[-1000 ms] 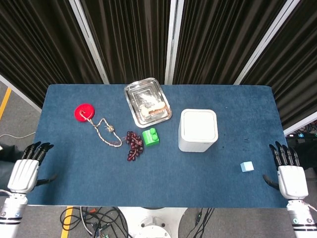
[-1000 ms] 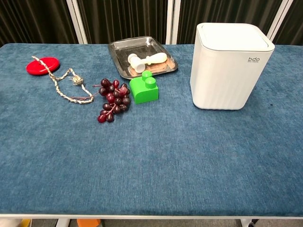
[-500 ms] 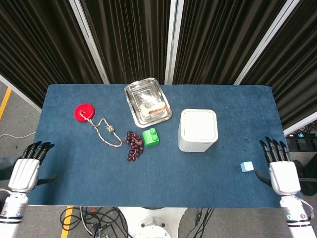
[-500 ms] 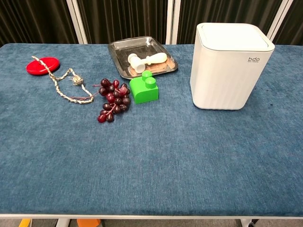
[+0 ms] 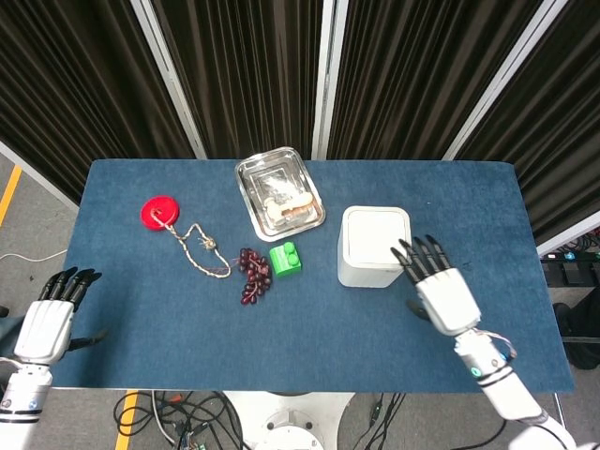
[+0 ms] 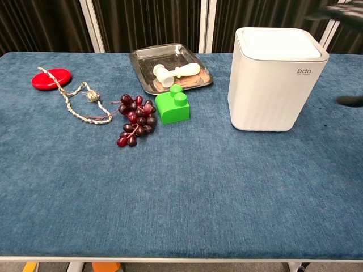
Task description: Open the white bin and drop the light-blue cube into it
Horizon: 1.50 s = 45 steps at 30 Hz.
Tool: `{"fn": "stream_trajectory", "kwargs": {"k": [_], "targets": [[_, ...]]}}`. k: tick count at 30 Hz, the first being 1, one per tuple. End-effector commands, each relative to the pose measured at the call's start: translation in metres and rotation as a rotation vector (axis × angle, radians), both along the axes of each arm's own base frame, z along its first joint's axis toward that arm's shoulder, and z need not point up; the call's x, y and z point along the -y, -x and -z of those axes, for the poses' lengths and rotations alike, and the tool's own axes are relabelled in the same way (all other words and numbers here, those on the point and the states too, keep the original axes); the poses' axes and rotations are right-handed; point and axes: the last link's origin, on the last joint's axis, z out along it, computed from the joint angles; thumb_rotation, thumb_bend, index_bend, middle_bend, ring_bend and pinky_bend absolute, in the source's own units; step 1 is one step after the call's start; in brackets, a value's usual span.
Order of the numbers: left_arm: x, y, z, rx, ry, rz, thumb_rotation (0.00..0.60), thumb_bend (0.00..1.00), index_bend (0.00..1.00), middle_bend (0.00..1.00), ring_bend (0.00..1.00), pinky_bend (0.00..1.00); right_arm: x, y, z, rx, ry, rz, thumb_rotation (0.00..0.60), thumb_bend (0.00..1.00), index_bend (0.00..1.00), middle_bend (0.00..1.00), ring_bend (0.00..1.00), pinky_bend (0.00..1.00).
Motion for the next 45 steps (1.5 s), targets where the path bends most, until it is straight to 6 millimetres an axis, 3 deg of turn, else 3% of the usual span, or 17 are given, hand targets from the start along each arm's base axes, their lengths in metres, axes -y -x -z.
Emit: {"fn": "stream_trajectory", "kwargs": {"k": [1,7,21,25,29,33,36,41,45], "targets": [[0.0,0.001,0.001,0.002,0.002,-0.005,0.6,0.05,0.16,0.13,0.07,0.12,0.005,-0.015,0.009,0.009,-0.028,-0.027,0.6,0.08,0.0,0.14,0.0,0.0],[0.002,0.004,0.001,0.005,0.002,-0.017,0.6,0.05,0.16,0.13,0.07,0.11,0.007,-0.02,0.019,0.004,-0.045,-0.028,0.6,0.09,0.0,0.2,0.0,0.0],[0.003,0.007,0.001,0.008,0.01,-0.025,0.6,0.05,0.16,0.13,0.07,0.12,0.01,-0.004,0.033,-0.012,-0.075,0.051,0.6,0.1,0.0,0.31,0.0,0.0],[0.003,0.006,0.001,0.009,0.008,-0.023,0.6,0.05,0.16,0.13,0.07,0.12,0.009,-0.014,0.02,0.062,-0.006,-0.013,0.6,0.1,0.0,0.22,0.0,0.0],[0.003,0.006,0.001,0.011,0.007,-0.022,0.6,0.05,0.16,0.13,0.07,0.12,0.0,-0.018,-0.008,0.163,0.121,-0.095,0.6,0.1,0.0,0.07,0.0,0.0],[0.003,0.006,0.003,0.011,0.021,-0.024,0.6,0.05,0.16,0.13,0.07,0.12,-0.018,0.0,-0.029,0.204,0.203,-0.067,0.6,0.1,0.0,0.02,0.0,0.0],[0.003,0.004,0.004,0.011,0.022,-0.02,0.6,0.05,0.17,0.13,0.07,0.12,-0.036,0.027,-0.039,0.17,0.199,0.016,0.6,0.1,0.0,0.03,0.0,0.0],[0.0,0.0,0.003,0.003,0.024,-0.007,0.6,0.05,0.17,0.13,0.07,0.11,-0.054,0.079,-0.054,-0.105,0.011,0.284,0.6,0.12,0.0,0.05,0.0,0.0],[0.0,-0.001,0.006,0.009,0.024,-0.009,0.6,0.05,0.17,0.13,0.07,0.11,-0.05,0.091,-0.055,-0.218,-0.089,0.378,0.6,0.12,0.0,0.07,0.0,0.04]]}}
